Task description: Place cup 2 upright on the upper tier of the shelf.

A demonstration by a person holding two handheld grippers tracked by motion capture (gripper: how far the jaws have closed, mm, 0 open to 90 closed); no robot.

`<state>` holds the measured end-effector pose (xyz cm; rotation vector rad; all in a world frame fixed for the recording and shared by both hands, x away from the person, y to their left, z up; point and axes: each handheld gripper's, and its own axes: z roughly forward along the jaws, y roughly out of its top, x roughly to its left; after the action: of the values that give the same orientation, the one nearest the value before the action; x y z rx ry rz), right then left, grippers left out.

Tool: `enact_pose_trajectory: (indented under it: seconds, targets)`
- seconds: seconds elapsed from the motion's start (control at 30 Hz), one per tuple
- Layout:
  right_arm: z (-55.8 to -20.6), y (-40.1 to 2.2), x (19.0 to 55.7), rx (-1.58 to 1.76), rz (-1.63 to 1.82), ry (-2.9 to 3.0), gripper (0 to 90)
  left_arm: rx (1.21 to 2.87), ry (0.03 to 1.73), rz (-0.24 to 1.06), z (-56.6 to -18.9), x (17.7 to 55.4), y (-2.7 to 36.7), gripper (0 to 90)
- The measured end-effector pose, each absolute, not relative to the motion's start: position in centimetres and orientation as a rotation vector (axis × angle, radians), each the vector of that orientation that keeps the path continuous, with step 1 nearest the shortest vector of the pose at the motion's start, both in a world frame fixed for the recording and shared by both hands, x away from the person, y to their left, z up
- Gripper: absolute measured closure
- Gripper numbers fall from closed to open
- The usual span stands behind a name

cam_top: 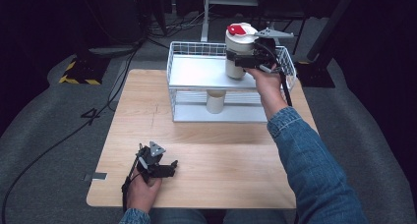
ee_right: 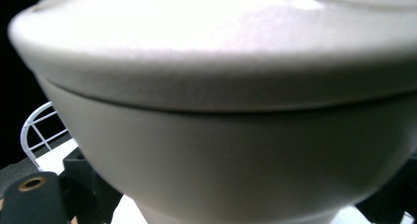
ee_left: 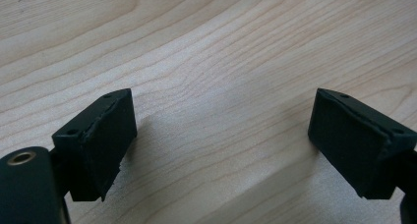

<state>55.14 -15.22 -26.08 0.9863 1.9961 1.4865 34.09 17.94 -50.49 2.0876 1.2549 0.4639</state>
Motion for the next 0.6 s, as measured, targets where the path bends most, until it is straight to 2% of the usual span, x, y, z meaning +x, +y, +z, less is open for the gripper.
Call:
enact_pose_trajectory:
  seconds: [0.6]
  targets:
    - [-27.1, -15.47, 55.92, 1.018, 1.477, 2.005, 11.5, 2.089, 1.256, 0.464, -50.49, 34.08, 17.92, 11.2]
